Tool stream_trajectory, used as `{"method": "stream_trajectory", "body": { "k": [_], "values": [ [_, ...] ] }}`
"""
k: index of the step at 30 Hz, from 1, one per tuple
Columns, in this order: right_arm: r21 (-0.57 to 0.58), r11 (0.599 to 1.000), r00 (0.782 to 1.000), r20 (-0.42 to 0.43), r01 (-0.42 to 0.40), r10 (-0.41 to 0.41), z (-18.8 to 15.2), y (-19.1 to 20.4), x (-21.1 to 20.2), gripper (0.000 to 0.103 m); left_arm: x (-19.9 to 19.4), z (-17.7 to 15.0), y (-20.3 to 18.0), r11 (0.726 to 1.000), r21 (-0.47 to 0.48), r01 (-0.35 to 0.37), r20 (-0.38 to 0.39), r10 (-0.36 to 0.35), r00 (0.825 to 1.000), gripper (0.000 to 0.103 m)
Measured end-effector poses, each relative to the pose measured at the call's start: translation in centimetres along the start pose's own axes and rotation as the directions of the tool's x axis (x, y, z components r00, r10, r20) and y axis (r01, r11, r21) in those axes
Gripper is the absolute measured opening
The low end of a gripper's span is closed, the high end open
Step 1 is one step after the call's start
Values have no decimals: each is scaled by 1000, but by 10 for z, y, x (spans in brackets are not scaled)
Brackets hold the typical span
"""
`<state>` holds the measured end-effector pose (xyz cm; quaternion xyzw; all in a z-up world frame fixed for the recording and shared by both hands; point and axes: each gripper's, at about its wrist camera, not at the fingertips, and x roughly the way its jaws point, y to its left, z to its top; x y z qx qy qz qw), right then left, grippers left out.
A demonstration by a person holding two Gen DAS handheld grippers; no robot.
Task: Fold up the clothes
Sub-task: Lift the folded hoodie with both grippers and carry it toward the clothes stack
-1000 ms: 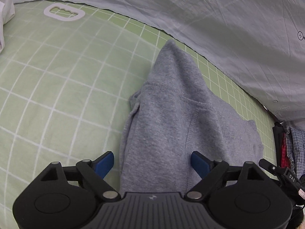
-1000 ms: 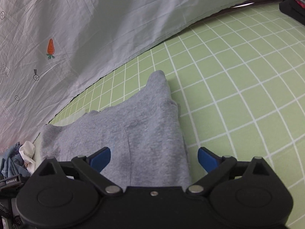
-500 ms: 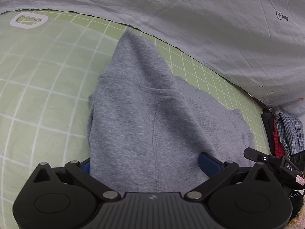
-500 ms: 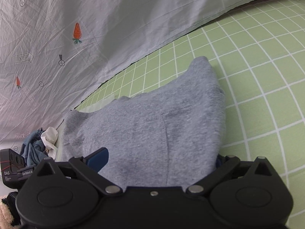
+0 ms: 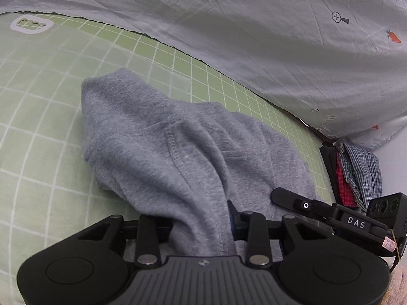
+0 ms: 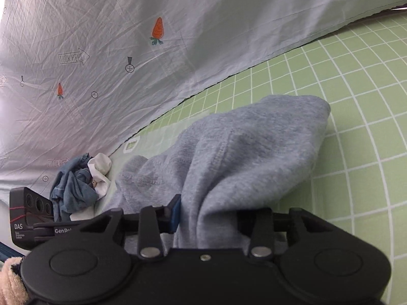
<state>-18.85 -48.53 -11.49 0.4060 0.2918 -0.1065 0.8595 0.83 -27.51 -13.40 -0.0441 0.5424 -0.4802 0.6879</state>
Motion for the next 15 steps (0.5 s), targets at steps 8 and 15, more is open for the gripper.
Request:
{"method": "stream_trajectory", "body": {
  "k": [8,15],
  "values": [
    [54,998,996,79,36,-40,-71,12,-71,28,-28,-56,-35,991,82,103,-67,-98,993,29],
    [167,980,969,205,108,-142,-110,10,-137,27,-27,-82,-69,963,133,236,-121,-220,968,28]
  ]
}}
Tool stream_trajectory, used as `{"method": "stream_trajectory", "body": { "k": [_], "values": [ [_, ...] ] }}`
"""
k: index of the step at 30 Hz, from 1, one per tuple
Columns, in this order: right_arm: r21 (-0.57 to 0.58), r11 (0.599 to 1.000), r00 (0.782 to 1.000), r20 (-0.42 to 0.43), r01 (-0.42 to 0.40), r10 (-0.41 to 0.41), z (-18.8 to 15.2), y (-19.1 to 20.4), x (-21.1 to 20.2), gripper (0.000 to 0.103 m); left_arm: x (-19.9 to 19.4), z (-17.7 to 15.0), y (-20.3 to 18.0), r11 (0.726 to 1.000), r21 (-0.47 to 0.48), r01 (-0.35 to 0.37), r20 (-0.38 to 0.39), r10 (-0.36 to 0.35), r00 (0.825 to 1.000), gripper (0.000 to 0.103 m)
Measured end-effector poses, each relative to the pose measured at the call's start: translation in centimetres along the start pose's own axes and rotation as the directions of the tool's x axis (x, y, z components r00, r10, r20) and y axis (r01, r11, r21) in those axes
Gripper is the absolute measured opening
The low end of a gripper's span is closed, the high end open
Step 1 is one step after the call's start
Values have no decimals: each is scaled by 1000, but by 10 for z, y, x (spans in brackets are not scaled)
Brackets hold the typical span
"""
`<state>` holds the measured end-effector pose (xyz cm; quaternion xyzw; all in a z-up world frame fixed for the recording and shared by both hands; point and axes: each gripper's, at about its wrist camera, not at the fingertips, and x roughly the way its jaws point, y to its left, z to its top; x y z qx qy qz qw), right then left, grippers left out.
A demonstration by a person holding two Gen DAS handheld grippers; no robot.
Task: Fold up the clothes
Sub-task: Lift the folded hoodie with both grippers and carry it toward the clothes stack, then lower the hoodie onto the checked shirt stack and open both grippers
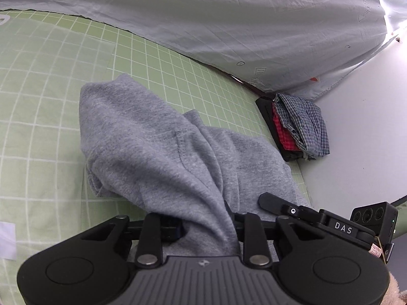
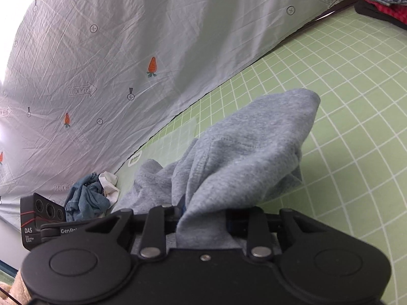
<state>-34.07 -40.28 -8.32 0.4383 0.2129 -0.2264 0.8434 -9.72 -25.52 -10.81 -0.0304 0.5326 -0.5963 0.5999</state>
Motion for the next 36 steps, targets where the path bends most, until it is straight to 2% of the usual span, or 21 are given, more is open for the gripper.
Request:
{"method": "stream_trajectory", "body": {
  "k": [3,6,11,15,19,24,27,29,31,32,33,34,36],
  "values": [
    [9,1000,998,65,26,-26,-5,-13,-30,27,13,-4,-25,997,57,48,-26,-46,999,27],
    [50,999,994,107,9,-14,-2,-44,-56,27,31,-12,-54,992,108,67,-36,-63,997,26],
    [82,995,991,127,-54,44,26,-108,-94,27,75,-31,-115,994,97,55,28,-58,998,25],
    [52,989,986,98,-139,133,84,-175,-134,27,113,-44,-178,996,80,31,108,-39,993,25],
    [-46,982,980,74,-184,187,158,-217,-192,26,144,-41,-248,997,37,72,183,-78,980,25],
    [-206,957,968,99,-206,229,260,-246,-254,26,191,0,-336,985,114,129,267,-156,951,25],
    [-326,936,975,127,-130,180,318,-256,-270,26,236,40,-370,975,124,184,290,-213,933,25],
    [-449,893,985,147,-18,94,353,-257,-267,26,269,68,-392,968,188,165,304,-217,928,25],
    [-571,813,984,178,113,-12,382,-255,-254,26,304,92,-405,965,223,138,322,-207,924,26],
    [-611,769,976,204,188,-77,395,-257,-241,27,325,104,-408,966,229,120,335,-194,922,29],
    [-636,723,960,237,270,-150,407,-261,-225,32,348,114,-406,976,207,65,333,-133,934,33],
    [-650,666,930,283,366,-234,417,-265,-208,41,372,124,-404,983,181,3,326,-63,943,35],
    [-648,536,841,408,541,-354,424,-273,-181,46,418,142,-394,979,156,-129,254,86,963,39]
  ]
}}
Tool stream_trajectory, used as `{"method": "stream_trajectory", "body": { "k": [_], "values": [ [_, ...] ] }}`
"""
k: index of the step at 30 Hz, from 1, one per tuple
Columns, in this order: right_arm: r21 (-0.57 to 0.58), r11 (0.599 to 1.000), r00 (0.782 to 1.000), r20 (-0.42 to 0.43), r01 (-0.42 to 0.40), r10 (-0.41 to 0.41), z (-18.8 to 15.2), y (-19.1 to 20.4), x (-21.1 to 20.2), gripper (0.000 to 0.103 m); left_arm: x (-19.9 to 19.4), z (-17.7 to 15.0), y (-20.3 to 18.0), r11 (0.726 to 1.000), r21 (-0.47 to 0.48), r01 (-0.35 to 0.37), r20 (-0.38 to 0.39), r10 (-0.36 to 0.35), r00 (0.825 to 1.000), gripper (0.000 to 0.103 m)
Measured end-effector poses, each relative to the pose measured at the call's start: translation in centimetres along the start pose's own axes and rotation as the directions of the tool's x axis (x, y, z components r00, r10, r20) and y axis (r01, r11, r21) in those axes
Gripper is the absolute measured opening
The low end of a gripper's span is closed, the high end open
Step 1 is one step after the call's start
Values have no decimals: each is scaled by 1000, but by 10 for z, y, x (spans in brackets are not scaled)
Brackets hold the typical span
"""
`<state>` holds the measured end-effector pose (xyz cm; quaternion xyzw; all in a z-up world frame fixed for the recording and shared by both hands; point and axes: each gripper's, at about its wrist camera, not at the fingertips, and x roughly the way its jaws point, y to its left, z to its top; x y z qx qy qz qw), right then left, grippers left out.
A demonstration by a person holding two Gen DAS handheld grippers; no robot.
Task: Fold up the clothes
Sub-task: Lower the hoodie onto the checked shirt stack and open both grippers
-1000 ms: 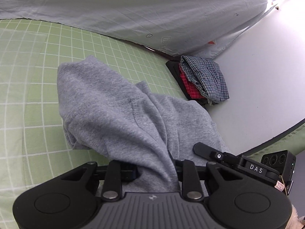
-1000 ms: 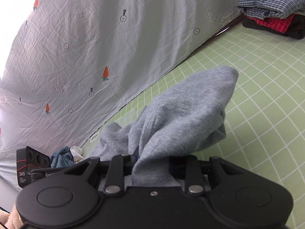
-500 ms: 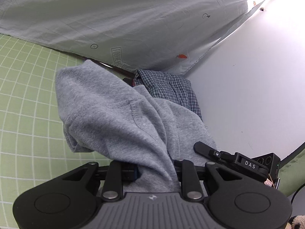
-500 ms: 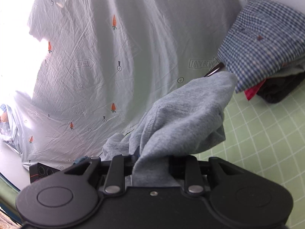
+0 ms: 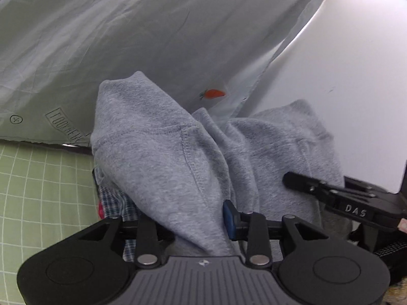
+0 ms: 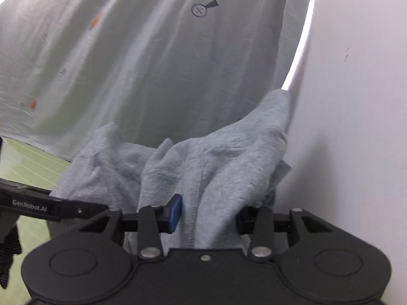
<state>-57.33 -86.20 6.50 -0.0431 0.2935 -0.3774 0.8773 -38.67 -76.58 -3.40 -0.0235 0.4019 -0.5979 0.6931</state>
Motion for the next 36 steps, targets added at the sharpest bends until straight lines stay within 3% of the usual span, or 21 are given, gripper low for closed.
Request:
{"method": "stream_trajectory", "body": {
  "k": [2,3,6,8,11,13,15,18,20,23,24,25,29,33,36],
  "values": [
    [-17,999,998,39,51,-50,-2,6,10,50,15,0,7,999,-20,-28,-22,28,999,43],
    [-15,998,996,63,57,-56,-3,9,13,56,21,0,11,999,-32,-38,-29,37,999,49],
    [-1,998,992,113,57,-56,-9,18,26,59,31,-1,18,995,-86,-41,-36,38,999,69],
    [36,999,996,84,22,-25,-20,21,50,61,38,0,16,996,-70,-59,-53,55,997,71],
    [110,992,998,4,57,-58,-41,17,94,61,43,4,17,996,22,-86,-78,88,993,79],
    [121,989,996,7,83,-85,-52,16,110,77,37,3,28,993,40,-109,-79,112,991,89],
    [122,986,993,26,110,-114,-62,15,122,80,25,-2,46,991,4,-137,-57,137,989,101],
    [142,984,993,29,109,-114,-68,14,129,81,12,-9,73,987,-75,-143,-71,137,988,102],
    [150,983,994,18,103,-106,-66,13,130,81,2,-13,78,982,-68,-175,-60,171,983,102],
    [175,981,996,-3,86,-86,-57,11,121,84,-15,-13,67,979,-3,-203,-24,203,979,101],
    [185,979,996,-1,83,-84,-54,12,115,90,-22,-12,60,976,31,-216,-4,216,976,101],
    [191,978,996,13,84,-88,-53,13,108,97,-30,-12,53,972,68,-224,23,222,975,101],
    [177,979,989,88,104,-121,-48,22,82,100,-69,-14,29,962,154,-225,120,207,971,103],
    [178,980,983,142,88,-114,-31,16,79,102,-103,-18,22,972,122,-203,163,182,970,103],
    [214,971,990,74,102,-120,-21,1,106,102,-125,-23,22,977,50,-209,224,192,955,103]
  ]
}}
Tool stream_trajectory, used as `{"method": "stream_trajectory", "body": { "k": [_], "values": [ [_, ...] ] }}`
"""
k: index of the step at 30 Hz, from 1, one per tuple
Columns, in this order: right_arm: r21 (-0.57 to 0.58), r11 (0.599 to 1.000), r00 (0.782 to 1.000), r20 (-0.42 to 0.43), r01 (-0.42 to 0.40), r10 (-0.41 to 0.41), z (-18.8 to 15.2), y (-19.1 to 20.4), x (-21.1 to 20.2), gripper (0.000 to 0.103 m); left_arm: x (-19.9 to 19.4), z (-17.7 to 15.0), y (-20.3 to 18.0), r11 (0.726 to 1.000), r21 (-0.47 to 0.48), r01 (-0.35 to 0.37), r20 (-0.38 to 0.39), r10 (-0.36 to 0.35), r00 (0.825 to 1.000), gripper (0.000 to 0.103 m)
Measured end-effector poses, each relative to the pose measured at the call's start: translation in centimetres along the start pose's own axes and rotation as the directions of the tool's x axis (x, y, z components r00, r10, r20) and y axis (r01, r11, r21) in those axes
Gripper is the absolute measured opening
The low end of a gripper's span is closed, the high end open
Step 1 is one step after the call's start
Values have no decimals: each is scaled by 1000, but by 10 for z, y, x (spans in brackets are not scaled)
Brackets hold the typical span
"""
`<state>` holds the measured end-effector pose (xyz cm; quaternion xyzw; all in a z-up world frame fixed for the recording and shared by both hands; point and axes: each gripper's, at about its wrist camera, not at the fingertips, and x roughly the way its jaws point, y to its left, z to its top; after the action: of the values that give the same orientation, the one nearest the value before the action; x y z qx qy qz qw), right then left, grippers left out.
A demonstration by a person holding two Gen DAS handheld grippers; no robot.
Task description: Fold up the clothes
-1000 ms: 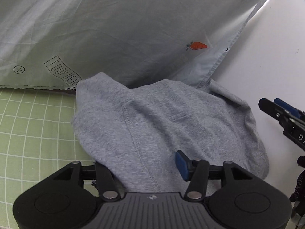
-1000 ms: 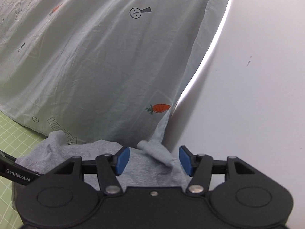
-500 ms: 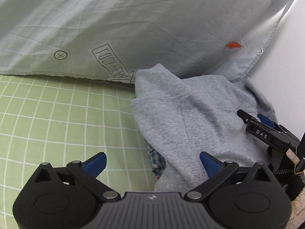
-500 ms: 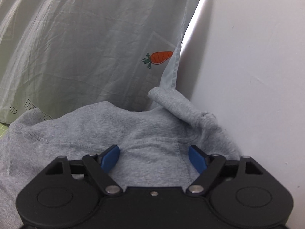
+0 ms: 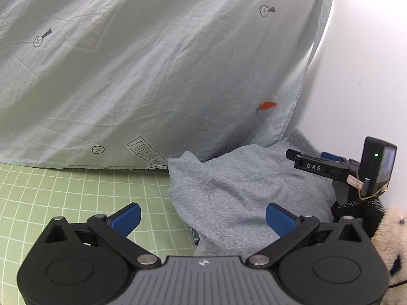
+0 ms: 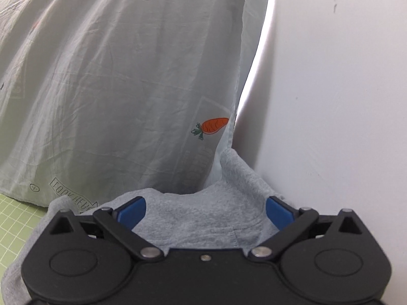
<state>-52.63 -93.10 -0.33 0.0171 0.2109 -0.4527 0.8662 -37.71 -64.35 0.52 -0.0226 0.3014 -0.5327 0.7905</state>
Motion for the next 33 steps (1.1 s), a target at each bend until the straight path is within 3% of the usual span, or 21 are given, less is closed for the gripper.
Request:
{"method": "stream_trajectory", "body": {
  "k": [2,5,8,11,16,20,24,29,33],
  "values": [
    [-44,999,999,-46,12,-15,-1,4,17,100,-15,-1,2,999,-33,-31,58,33,998,103],
    [-73,997,999,-35,23,-26,0,15,7,100,-36,0,5,996,-58,-69,124,76,989,103],
    [-47,998,998,55,31,-29,-1,26,-36,101,-53,5,4,995,-2,-105,163,104,981,103],
    [9,997,987,134,82,-83,-7,39,-93,103,-69,5,-1,990,49,-132,214,119,970,103],
    [166,985,987,147,43,-68,-26,45,-187,103,-89,-1,-18,981,128,-144,209,116,971,103],
    [258,963,992,76,74,-97,-45,57,-234,103,-101,-12,-33,969,204,-143,187,105,977,103],
    [269,948,985,-30,172,-170,-74,67,-272,103,-110,-31,-36,971,227,-71,96,50,994,103],
    [275,949,983,-143,153,-117,-111,74,-298,103,-117,-66,-34,971,235,-41,-25,48,999,103],
    [254,958,979,-180,136,-91,-128,84,-315,103,-124,-89,-30,971,238,-29,-93,53,994,103]
  ]
}}
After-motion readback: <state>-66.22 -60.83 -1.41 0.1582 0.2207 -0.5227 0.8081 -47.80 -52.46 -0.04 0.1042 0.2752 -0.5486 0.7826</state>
